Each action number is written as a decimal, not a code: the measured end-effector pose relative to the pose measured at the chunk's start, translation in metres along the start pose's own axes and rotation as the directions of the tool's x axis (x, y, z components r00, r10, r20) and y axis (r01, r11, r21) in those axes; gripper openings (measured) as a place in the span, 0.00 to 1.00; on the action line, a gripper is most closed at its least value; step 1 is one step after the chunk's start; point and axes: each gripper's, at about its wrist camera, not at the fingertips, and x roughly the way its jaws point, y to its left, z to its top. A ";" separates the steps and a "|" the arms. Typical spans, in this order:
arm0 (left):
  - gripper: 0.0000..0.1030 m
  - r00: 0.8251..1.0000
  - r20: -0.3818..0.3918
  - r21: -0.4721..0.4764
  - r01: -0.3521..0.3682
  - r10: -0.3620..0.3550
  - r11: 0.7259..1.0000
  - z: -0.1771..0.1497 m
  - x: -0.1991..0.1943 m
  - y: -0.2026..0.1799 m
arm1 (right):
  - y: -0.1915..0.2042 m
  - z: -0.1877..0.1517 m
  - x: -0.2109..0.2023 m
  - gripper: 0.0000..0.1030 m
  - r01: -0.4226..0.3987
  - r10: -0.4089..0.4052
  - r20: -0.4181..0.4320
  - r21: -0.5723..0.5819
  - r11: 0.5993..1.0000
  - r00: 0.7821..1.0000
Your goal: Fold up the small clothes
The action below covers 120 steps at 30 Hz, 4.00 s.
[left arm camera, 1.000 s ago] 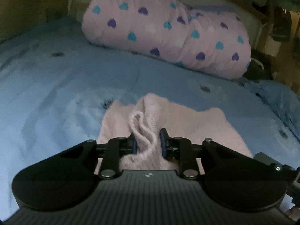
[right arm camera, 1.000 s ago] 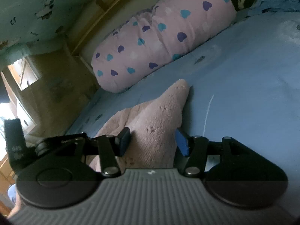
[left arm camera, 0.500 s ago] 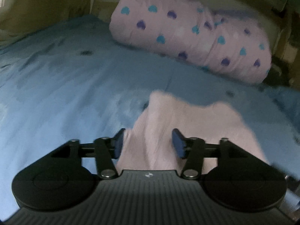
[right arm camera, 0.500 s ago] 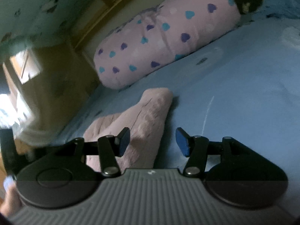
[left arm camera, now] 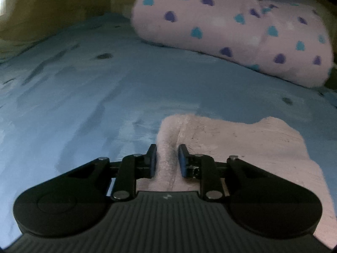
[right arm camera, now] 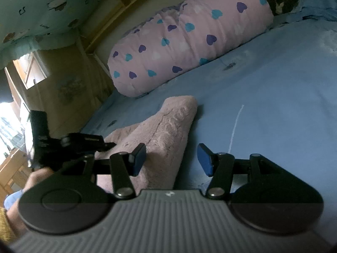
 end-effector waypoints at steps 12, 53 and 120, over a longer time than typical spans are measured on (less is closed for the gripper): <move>0.79 0.978 -0.072 -0.104 0.187 -0.195 0.977 -0.009 -0.043 0.036 | 0.001 -0.001 0.001 0.56 -0.001 0.001 -0.016 -0.001 1.000 1.000; 0.44 0.810 -0.143 -0.452 0.457 -0.568 0.766 -0.052 -0.079 0.071 | 0.031 0.024 0.048 0.50 0.000 0.128 -0.326 0.363 0.932 0.937; 1.00 0.961 -0.235 0.282 0.213 -0.148 0.935 -0.240 -0.288 -0.068 | 0.025 -0.097 -0.227 0.79 0.366 -0.421 -0.092 -0.351 0.862 0.902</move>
